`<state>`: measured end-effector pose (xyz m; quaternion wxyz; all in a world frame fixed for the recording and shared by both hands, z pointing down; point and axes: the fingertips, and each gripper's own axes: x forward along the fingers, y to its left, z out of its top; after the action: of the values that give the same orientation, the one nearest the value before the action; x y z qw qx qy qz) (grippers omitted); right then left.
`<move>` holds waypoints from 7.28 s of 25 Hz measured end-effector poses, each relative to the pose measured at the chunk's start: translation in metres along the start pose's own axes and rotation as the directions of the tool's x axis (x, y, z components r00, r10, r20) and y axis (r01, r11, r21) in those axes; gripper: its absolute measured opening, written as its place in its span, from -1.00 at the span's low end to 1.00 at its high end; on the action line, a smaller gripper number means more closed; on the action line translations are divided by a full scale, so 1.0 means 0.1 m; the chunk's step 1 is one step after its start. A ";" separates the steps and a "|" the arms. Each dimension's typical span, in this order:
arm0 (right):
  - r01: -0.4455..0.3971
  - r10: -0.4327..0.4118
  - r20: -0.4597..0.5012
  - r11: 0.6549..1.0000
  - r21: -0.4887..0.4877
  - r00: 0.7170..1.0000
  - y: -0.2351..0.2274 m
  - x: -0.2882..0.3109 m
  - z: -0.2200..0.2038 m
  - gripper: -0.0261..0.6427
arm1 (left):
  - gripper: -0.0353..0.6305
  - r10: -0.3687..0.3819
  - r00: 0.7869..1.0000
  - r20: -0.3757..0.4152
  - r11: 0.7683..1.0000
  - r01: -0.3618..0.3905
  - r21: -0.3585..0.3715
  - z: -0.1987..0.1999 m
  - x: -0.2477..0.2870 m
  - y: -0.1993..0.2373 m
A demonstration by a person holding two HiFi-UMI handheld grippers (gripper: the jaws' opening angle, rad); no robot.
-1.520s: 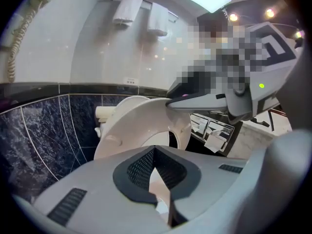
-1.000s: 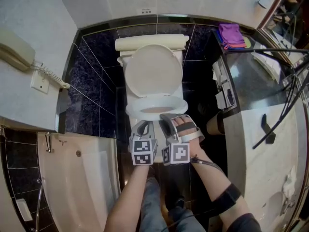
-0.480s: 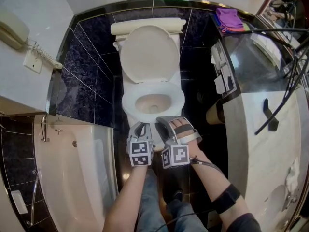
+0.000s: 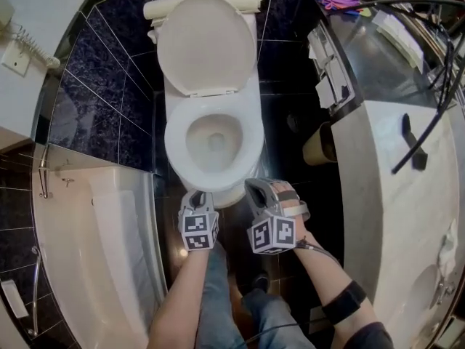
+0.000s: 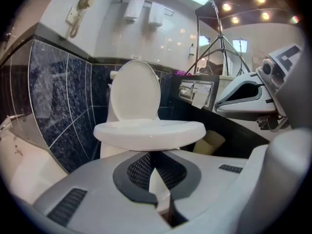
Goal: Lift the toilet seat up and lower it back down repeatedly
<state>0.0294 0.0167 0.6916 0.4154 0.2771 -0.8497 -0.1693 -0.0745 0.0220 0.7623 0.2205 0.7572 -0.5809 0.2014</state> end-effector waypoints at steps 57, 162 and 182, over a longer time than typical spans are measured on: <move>0.034 -0.048 -0.004 0.639 0.769 0.999 -1.04 -1.65 0.71 -0.87 | -0.93 0.022 1.000 -0.013 0.999 -0.022 0.035 1.96 -1.97 -0.47; 0.061 0.150 -0.021 -0.268 0.962 0.988 0.56 1.58 -2.00 -0.49 | -0.93 -0.142 0.988 0.053 0.960 0.124 0.252 0.43 0.33 0.13; 0.077 0.180 -0.020 -0.316 0.946 0.983 0.23 1.22 -1.67 -0.52 | -0.93 -0.149 0.988 0.026 0.967 0.141 0.211 0.50 0.09 0.07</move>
<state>0.0939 -0.0492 0.8779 0.0913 0.4726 -0.6089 0.6306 -0.0762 -0.0156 0.7268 0.1421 0.8206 -0.5041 0.2286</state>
